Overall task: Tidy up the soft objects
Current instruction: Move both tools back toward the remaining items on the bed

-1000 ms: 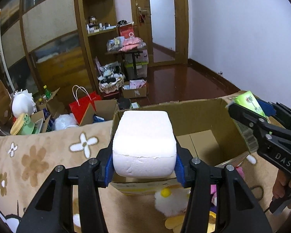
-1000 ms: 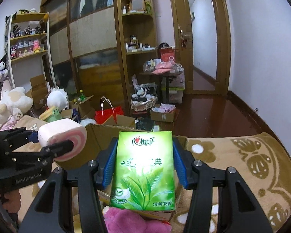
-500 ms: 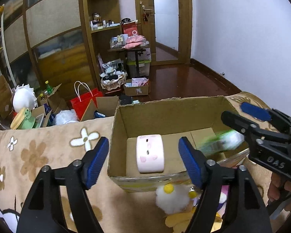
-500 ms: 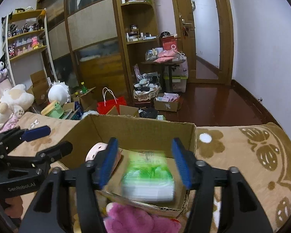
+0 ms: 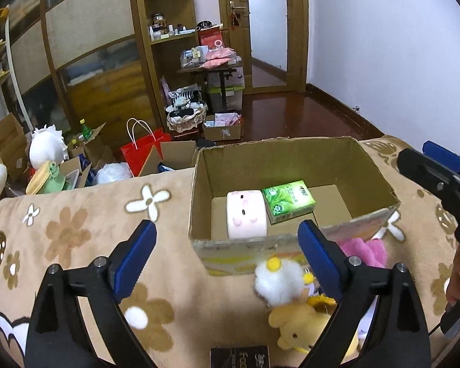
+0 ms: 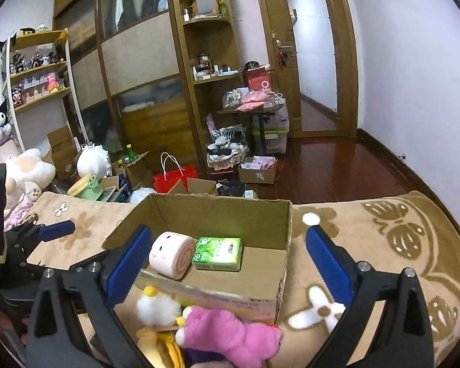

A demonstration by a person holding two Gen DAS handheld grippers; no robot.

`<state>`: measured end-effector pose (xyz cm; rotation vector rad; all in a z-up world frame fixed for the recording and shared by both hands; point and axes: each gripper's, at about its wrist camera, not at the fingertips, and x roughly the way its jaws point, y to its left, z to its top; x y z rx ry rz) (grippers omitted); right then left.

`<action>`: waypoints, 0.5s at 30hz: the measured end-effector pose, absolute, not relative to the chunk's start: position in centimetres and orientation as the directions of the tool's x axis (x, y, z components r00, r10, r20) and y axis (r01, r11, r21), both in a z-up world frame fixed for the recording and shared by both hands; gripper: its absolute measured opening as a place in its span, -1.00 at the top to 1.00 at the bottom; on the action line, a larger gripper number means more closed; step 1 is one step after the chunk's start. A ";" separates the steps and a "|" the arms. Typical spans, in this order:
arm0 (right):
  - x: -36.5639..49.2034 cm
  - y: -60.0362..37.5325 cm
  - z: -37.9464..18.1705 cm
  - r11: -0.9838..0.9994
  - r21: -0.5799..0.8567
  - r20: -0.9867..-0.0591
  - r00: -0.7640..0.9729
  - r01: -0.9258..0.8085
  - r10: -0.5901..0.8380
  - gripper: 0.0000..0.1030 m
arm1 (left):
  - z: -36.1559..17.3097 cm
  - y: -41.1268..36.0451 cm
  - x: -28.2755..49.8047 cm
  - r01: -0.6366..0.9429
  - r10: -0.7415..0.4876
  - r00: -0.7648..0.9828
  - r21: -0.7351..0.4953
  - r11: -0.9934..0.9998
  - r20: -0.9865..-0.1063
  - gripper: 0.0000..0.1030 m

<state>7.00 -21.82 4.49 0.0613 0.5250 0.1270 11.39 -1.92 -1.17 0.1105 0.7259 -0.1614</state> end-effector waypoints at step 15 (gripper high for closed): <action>0.9 -21.9 6.5 0.990 0.102 -0.468 0.874 -0.094 0.131 -1.00 | 0.1 0.4 6.1 0.157 -0.082 0.683 0.035 0.987 -0.726 -0.80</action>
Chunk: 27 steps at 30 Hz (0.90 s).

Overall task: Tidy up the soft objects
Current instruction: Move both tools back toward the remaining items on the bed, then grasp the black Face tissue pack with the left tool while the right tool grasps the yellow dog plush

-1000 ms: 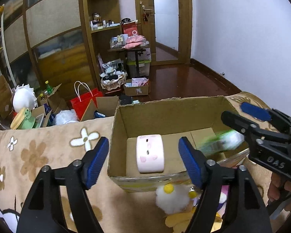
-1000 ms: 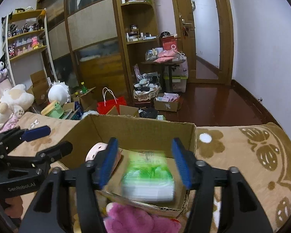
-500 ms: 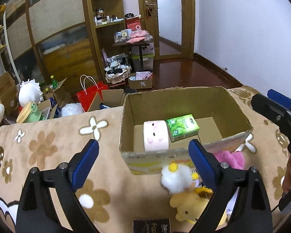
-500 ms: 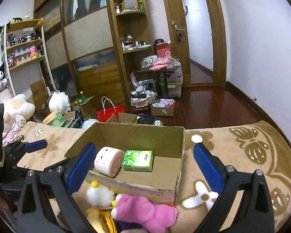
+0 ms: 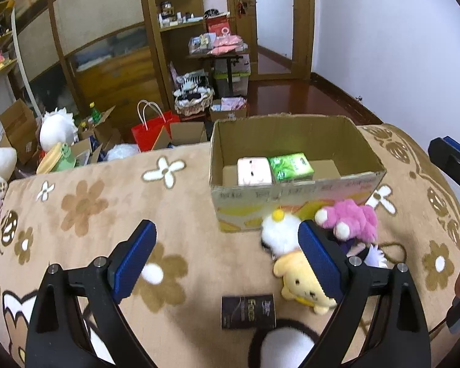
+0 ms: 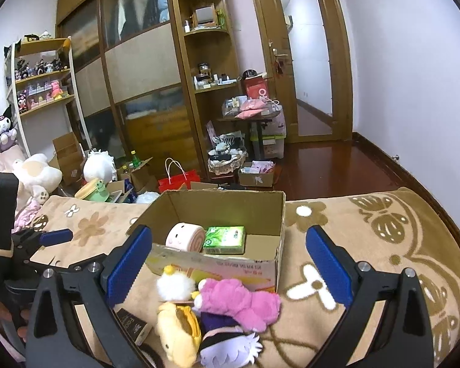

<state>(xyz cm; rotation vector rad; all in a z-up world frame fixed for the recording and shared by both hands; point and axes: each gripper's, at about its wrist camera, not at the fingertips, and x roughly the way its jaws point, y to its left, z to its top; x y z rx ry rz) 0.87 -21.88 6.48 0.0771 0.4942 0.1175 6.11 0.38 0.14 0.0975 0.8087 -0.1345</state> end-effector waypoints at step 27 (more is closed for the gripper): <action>0.1 -19.2 -1.4 0.978 0.108 -0.619 0.758 -0.177 0.206 -0.79 | -9.5 -0.2 7.4 0.172 -0.069 0.320 -0.014 0.985 -0.945 -0.80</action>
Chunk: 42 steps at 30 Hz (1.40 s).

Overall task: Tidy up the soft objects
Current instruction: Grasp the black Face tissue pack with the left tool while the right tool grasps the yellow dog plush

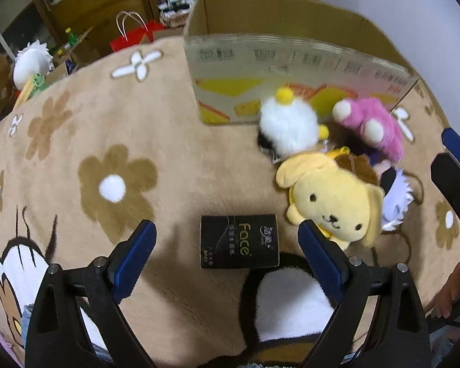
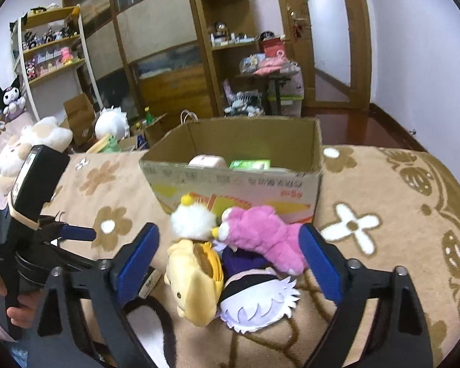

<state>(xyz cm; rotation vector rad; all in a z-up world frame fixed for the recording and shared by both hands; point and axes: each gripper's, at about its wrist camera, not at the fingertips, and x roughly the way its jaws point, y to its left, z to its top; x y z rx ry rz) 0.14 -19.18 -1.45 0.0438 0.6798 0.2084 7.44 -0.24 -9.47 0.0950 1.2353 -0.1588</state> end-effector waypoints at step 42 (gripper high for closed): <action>2.1 -15.7 -5.4 0.958 0.130 -0.705 0.656 -0.254 0.270 0.38 | -9.8 -1.1 6.9 0.185 -0.033 0.363 0.037 0.982 -0.931 -0.24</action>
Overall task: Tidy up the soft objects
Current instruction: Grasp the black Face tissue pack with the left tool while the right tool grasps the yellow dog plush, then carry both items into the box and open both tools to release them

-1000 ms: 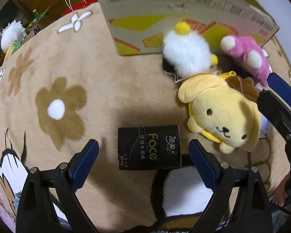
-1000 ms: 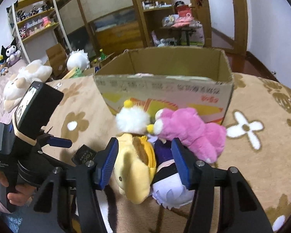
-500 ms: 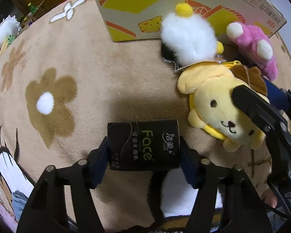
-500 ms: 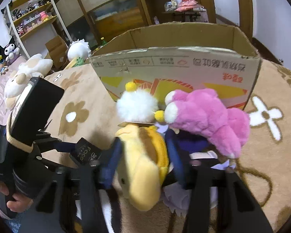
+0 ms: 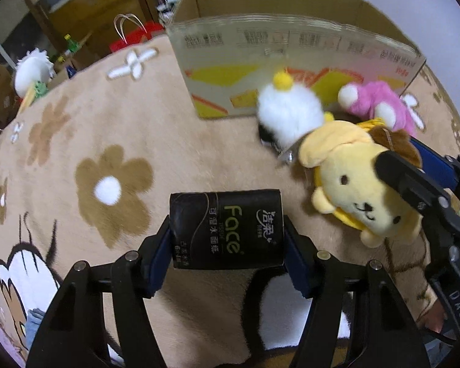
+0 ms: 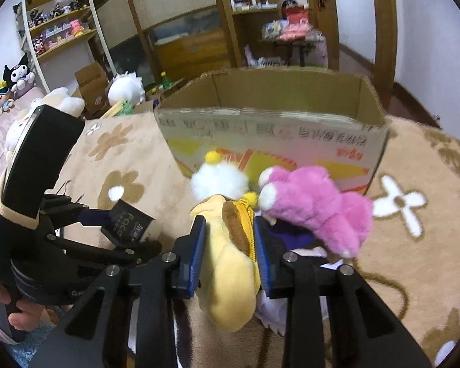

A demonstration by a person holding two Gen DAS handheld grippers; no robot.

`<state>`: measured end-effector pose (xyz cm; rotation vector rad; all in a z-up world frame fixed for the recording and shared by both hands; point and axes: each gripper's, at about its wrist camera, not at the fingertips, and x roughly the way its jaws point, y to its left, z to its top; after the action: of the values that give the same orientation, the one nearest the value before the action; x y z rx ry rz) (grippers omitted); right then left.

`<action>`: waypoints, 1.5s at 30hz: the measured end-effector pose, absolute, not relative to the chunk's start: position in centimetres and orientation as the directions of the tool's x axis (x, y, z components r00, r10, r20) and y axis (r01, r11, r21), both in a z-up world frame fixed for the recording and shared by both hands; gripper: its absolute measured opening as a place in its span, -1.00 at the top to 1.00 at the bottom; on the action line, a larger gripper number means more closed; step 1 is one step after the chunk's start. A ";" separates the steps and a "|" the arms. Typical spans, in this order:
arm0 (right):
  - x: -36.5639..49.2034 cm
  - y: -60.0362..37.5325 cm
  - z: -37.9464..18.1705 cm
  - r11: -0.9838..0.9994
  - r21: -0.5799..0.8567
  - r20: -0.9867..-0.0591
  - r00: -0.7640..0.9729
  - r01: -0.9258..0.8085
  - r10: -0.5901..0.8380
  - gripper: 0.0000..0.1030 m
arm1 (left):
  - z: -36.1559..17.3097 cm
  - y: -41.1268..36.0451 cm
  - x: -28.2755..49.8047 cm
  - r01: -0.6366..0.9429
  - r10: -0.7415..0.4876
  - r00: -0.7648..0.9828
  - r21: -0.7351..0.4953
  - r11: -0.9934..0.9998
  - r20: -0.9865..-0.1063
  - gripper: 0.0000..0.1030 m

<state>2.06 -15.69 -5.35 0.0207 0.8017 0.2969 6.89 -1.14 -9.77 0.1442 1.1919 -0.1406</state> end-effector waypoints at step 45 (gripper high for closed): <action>6.1 -20.4 4.5 0.993 0.025 -0.404 0.907 -0.114 0.114 0.39 | 0.1 -4.6 15.9 0.173 -0.069 0.794 0.116 0.978 -0.605 -0.24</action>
<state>6.12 -20.36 4.48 0.0013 0.4175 0.1176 15.87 -4.64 0.10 0.1685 0.6419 -0.1303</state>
